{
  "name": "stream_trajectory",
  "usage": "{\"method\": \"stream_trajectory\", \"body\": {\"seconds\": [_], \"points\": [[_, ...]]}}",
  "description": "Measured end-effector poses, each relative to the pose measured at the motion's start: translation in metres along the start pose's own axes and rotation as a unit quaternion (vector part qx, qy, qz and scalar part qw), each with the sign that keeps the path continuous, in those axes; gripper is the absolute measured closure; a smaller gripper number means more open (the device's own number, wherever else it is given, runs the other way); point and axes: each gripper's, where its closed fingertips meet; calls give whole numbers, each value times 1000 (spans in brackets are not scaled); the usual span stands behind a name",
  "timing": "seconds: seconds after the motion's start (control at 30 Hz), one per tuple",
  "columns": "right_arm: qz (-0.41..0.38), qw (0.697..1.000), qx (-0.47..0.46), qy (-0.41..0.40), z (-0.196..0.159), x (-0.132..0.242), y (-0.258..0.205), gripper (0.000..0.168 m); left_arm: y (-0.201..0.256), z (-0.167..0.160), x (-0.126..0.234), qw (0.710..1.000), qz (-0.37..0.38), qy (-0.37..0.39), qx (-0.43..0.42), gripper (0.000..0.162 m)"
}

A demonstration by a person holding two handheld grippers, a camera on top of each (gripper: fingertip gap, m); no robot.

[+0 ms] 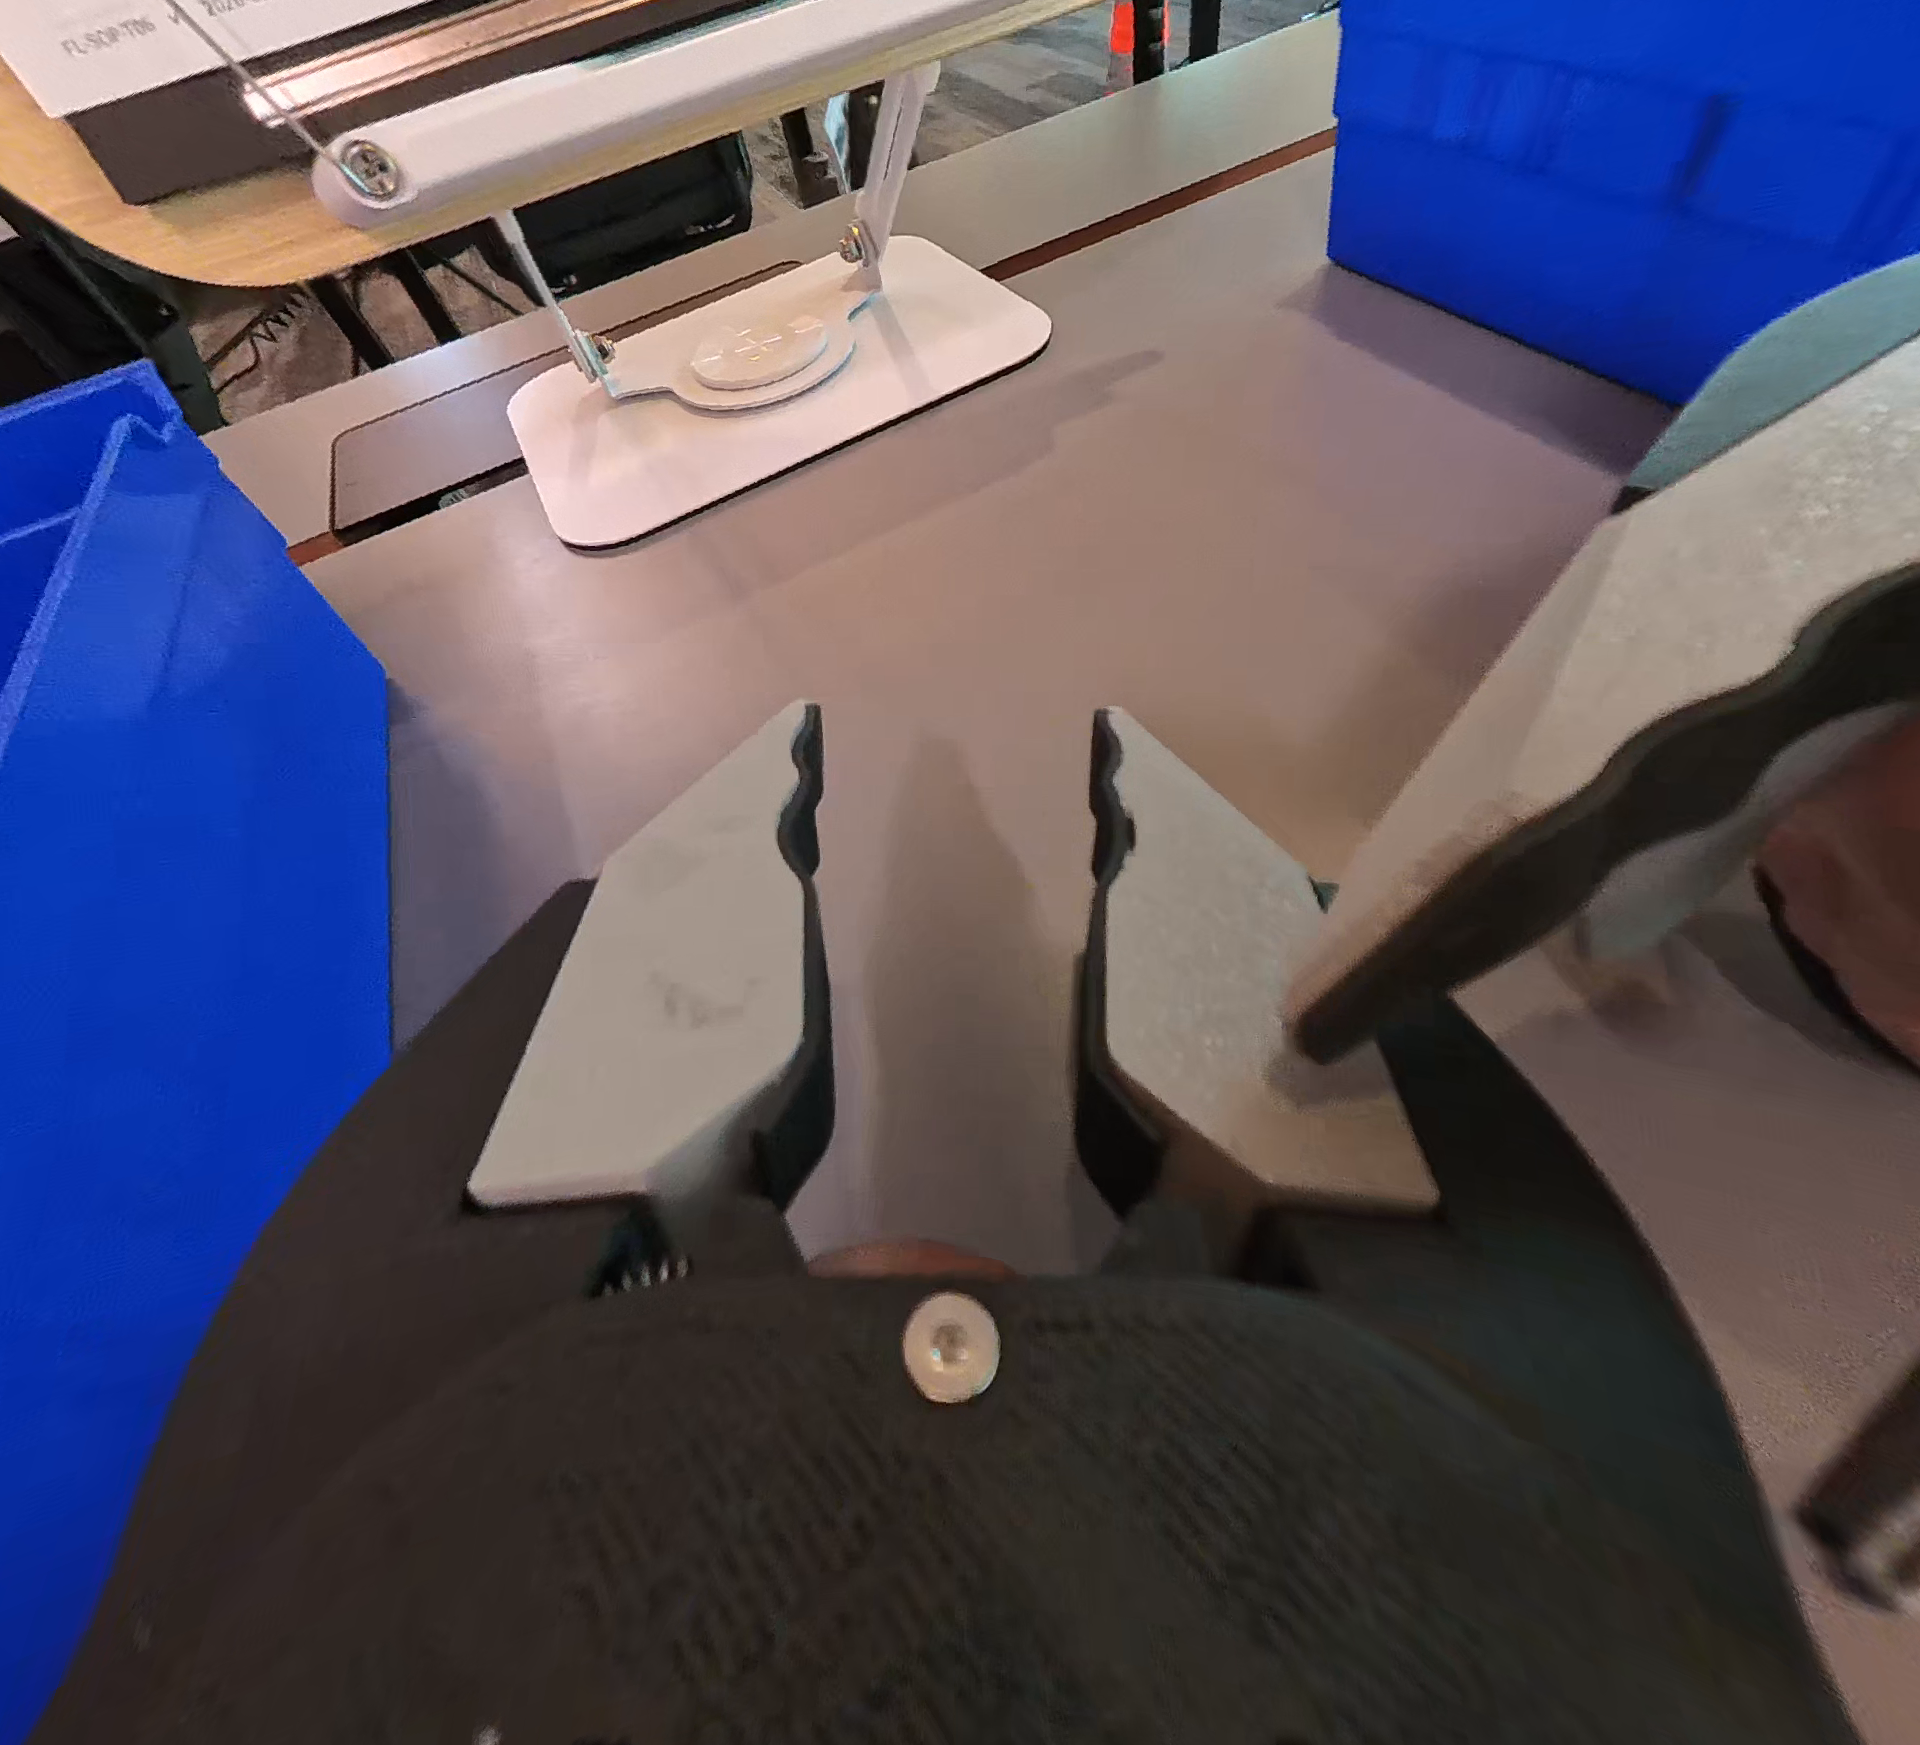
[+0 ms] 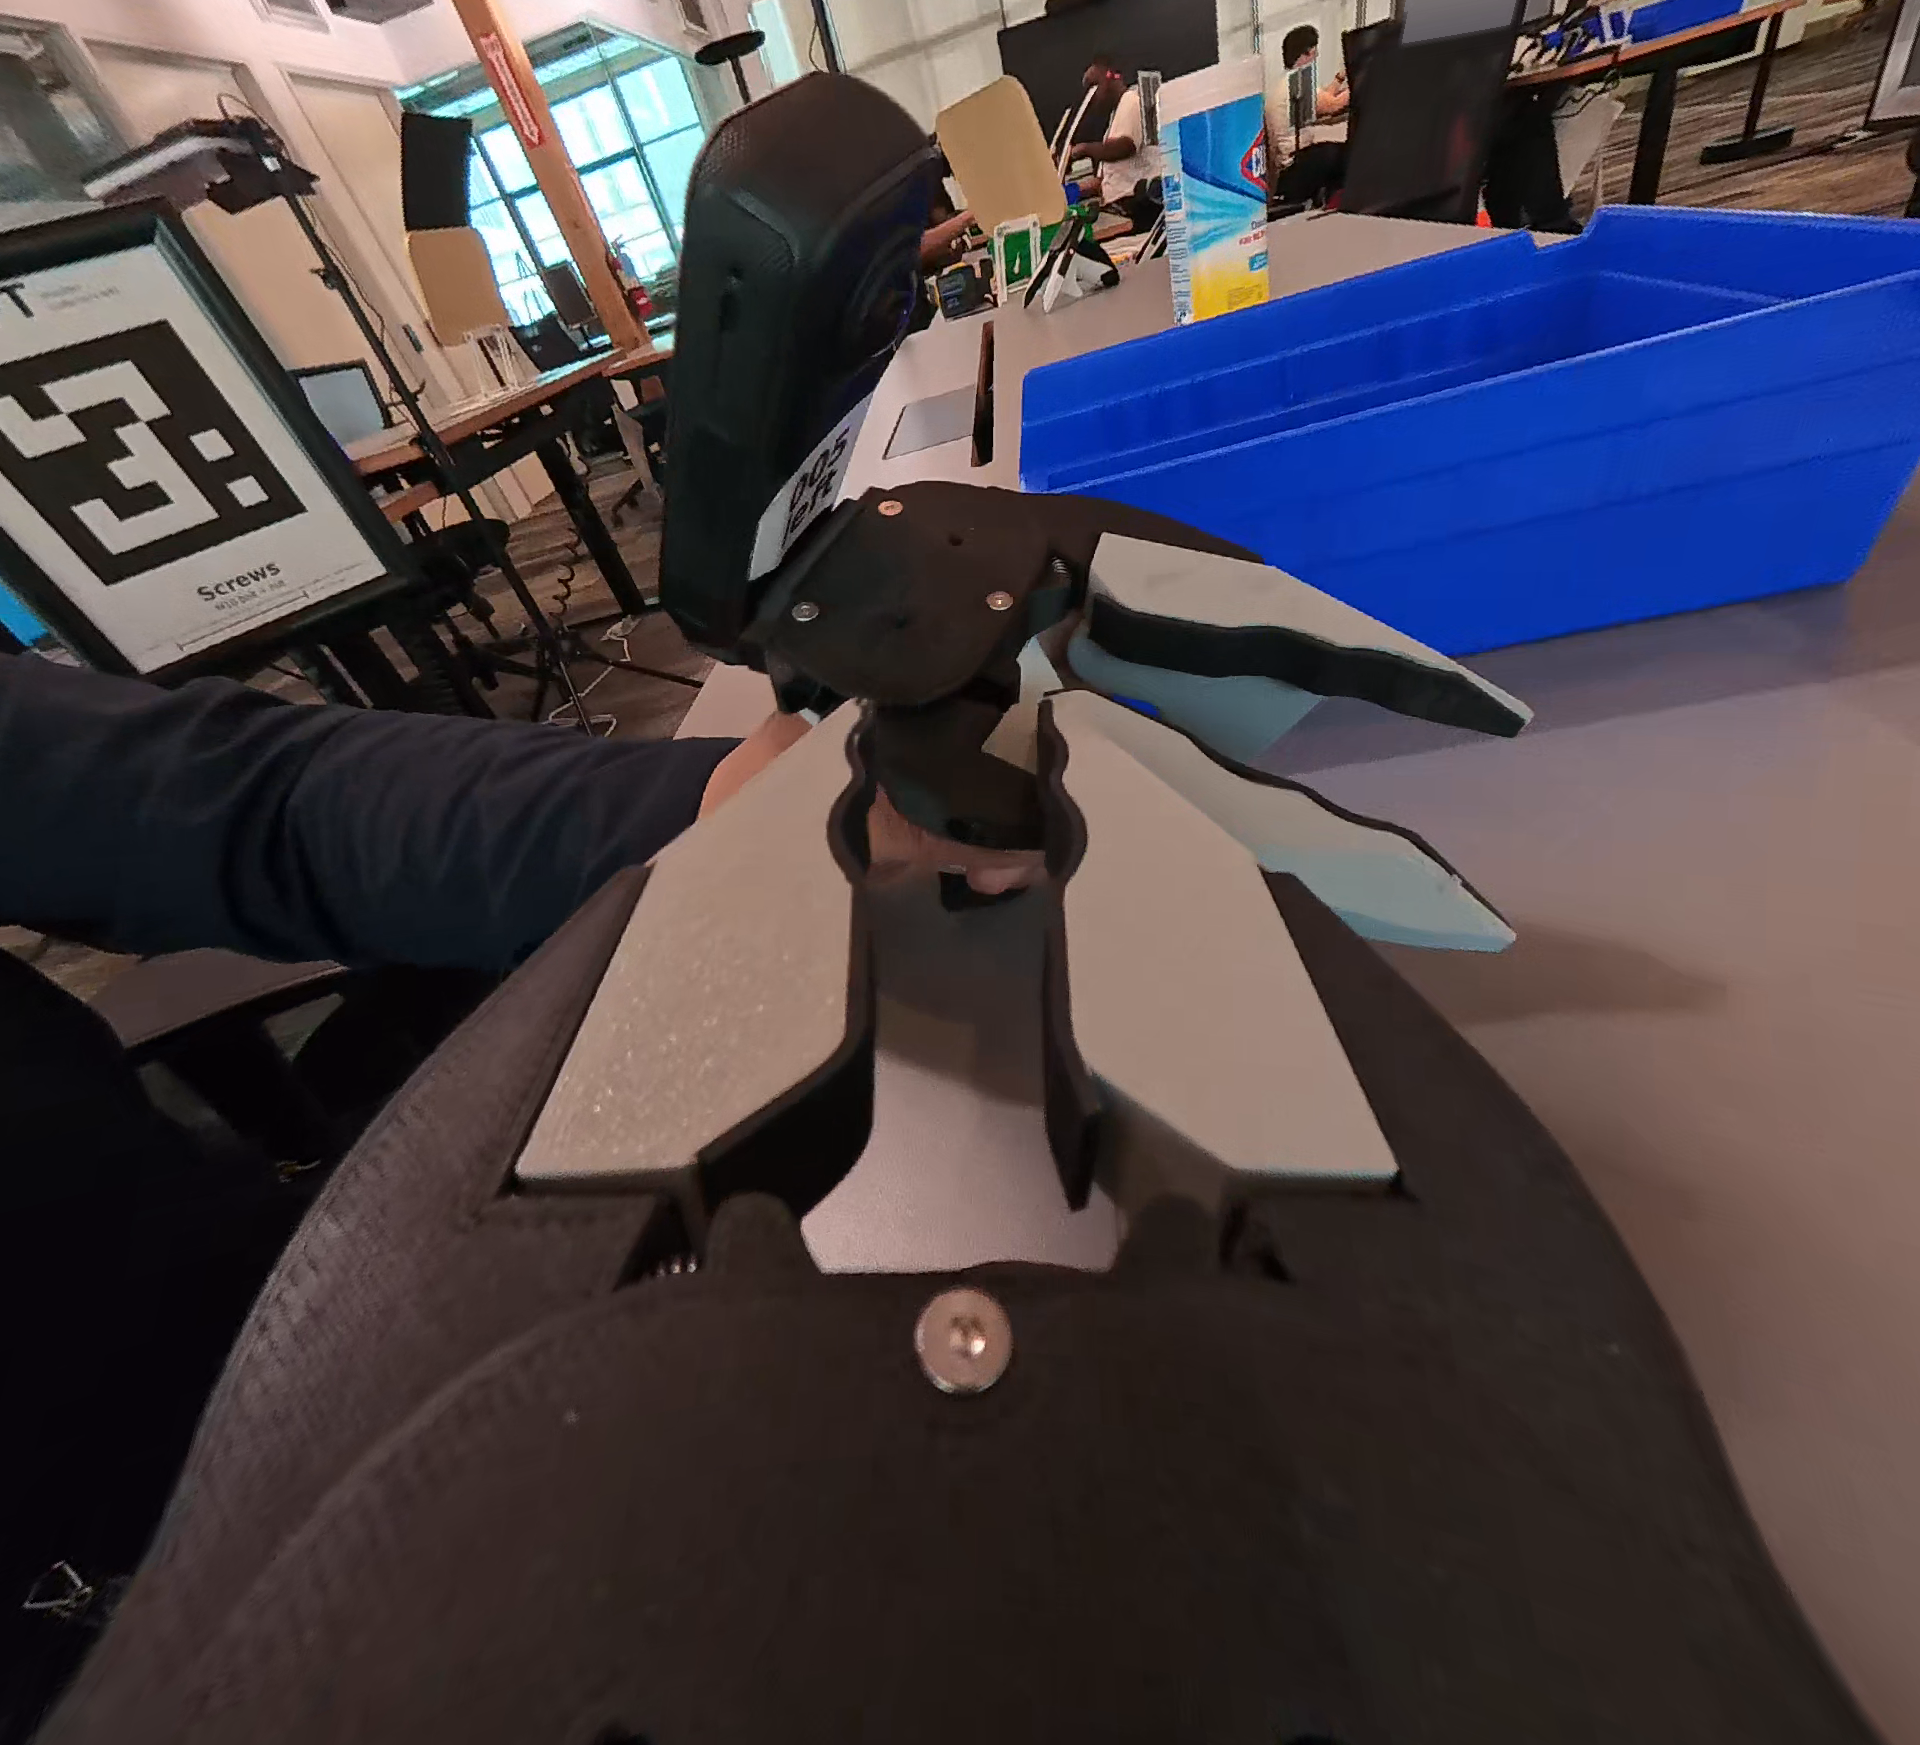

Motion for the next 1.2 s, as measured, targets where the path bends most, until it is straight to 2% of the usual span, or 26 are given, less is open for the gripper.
{"method": "stream_trajectory", "body": {"seconds": [0.07, 0.13, 0.23, 0.33, 0.47, 0.6, 0.87, 0.9, 0.93, 0.97, 1.0, 1.1, 1.2], "points": [[3, 1000, -1, 8, 2, 1, -1, 139, -1, 0, 0, 1000, -4, 0, 10, 108], [7, 1000, -2, 18, 6, 3, -2, 136, 0, 0, 0, 1000, -13, 2, 17, 94], [-13, 1000, -1, 22, 6, 6, 3, 122, 0, 0, 0, 999, -20, 2, 26, 81], [-80, 996, 11, 26, 6, 10, 20, 98, -4, 1, 1, 999, -16, 9, 36, 76], [-224, 973, 51, 17, 5, 26, 57, 89, -12, 5, 2, 998, 3, 24, 53, 73], [-325, 943, 71, 3, 6, 45, 80, 91, -16, 5, 2, 998, 14, 25, 61, 72], [-417, 904, 90, -36, 0, 64, 101, 96, -21, 3, 1, 998, 27, 21, 58, 72], [-422, 901, 90, -46, -3, 64, 103, 97, -21, 3, 1, 998, 26, 19, 55, 74], [-426, 899, 90, -56, -6, 64, 105, 100, -18, 2, 1, 999, 17, 15, 47, 83], [-427, 897, 90, -69, -10, 64, 105, 117, -10, -1, 2, 1000, -7, 7, 29, 112], [-418, 899, 95, -89, -14, 63, 103, 168, 0, -3, 4, 999, -36, 2, 4, 162], [-429, 890, 116, -103, -14, 67, 102, 168, 4, -6, 2, 999, -34, -9, -22, 162], [-427, 895, 103, -83, -11, 67, 101, 165, 3, -4, 2, 999, -23, -5, -32, 162]]}}
Point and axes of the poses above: each gripper's, where its closed fingertips meet, x back along the fingers, z out of its top, y = z × x across the jaws, and after that the axes turned 4 degrees about -x, right-handed
